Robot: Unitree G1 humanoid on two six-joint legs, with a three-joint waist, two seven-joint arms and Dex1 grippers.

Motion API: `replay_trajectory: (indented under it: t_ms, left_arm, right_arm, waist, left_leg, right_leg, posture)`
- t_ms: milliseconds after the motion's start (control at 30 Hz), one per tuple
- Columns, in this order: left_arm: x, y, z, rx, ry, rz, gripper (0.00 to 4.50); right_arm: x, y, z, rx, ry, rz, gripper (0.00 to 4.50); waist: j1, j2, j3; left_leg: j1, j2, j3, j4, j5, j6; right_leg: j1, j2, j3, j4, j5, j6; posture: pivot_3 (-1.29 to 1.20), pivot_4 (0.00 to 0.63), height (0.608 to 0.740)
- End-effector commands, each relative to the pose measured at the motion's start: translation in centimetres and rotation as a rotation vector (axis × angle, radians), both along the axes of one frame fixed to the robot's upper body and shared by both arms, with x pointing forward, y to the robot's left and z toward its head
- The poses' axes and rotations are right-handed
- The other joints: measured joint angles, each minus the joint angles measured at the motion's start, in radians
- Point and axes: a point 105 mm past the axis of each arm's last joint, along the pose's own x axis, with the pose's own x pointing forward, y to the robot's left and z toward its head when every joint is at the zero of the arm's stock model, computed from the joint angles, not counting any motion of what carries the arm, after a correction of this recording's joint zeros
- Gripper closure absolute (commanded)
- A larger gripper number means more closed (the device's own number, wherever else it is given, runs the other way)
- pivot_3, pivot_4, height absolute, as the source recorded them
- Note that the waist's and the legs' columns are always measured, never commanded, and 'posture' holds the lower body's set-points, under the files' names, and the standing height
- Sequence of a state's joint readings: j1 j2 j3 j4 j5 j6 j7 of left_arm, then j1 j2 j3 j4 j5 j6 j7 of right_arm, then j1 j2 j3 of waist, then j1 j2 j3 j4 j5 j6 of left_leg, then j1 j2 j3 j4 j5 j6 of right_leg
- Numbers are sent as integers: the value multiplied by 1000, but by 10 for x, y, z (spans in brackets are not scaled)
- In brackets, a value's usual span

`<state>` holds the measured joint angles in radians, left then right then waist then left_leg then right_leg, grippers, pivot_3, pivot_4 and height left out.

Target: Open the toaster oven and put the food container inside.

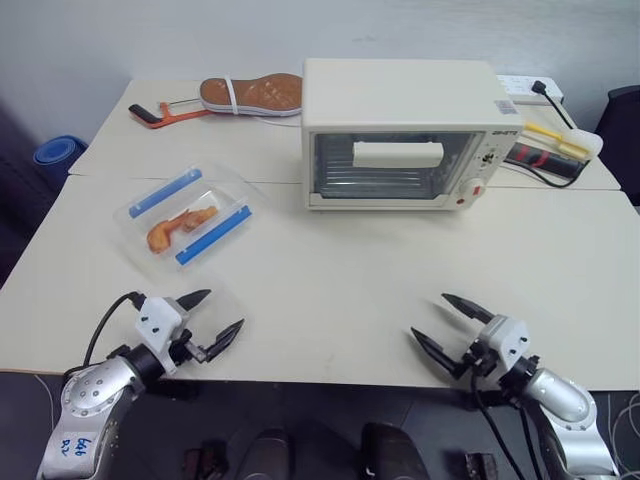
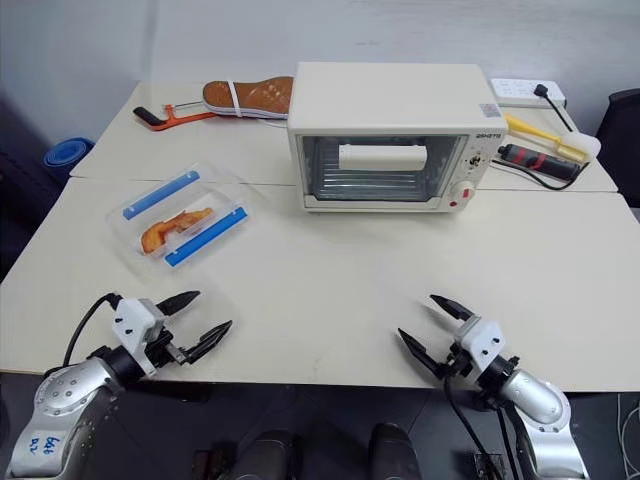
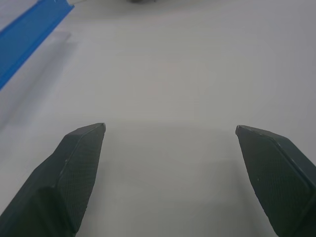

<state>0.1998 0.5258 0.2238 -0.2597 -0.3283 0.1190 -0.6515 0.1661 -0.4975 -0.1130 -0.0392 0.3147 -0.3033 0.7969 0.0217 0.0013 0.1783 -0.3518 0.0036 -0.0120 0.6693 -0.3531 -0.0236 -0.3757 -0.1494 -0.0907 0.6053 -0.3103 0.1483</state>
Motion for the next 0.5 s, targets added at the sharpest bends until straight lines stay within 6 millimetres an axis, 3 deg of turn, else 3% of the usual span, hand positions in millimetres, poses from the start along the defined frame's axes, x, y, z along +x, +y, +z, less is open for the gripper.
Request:
replay_trajectory:
  t_ms: [33, 133, 233, 367, 500]
  left_arm:
    - [-1, -12, 9, -23, -39, -48, 0]
    - [-5, -19, 21, -133, -48, -97, 0]
    - [-12, -19, 54, -296, -71, -195, 0]
    - [-10, -21, 85, -324, -74, -327, 0]
    - [-1, -25, 111, -344, -95, -405, 0]
  right_arm:
    - [-1, 0, 9, 19, -34, 6, 18]
    - [1, -3, 13, 53, -46, -13, 18]
    - [15, -1, 46, 161, -70, 19, 18]
    - [42, 9, 88, 243, -44, 118, 18]
    - [73, 9, 110, 233, -39, 138, 18]
  waist:
    - [2, 0, 0]
    - [1, 0, 0]
    - [-3, 0, 0]
    - [-9, 2, 1]
    - [-7, 2, 1]
  left_leg:
    - [0, 0, 0, 0, 0, 0]
    - [0, 0, 0, 0, 0, 0]
    - [0, 1, 0, 1, 0, 0]
    - [0, 2, -1, 4, 0, -1]
    - [-1, 1, -2, 4, 0, 0]
  right_leg:
    - [0, 0, 0, 0, 0, 0]
    - [0, 0, 0, 0, 0, 0]
    - [0, 0, 0, 0, 0, 0]
    - [0, 0, 0, 4, 0, 0]
    - [0, 0, -1, 2, 0, 0]
  posture:
    - [0, 150, 740]
    - [0, 150, 740]
    - [0, 150, 740]
    - [0, 150, 740]
    - [0, 150, 740]
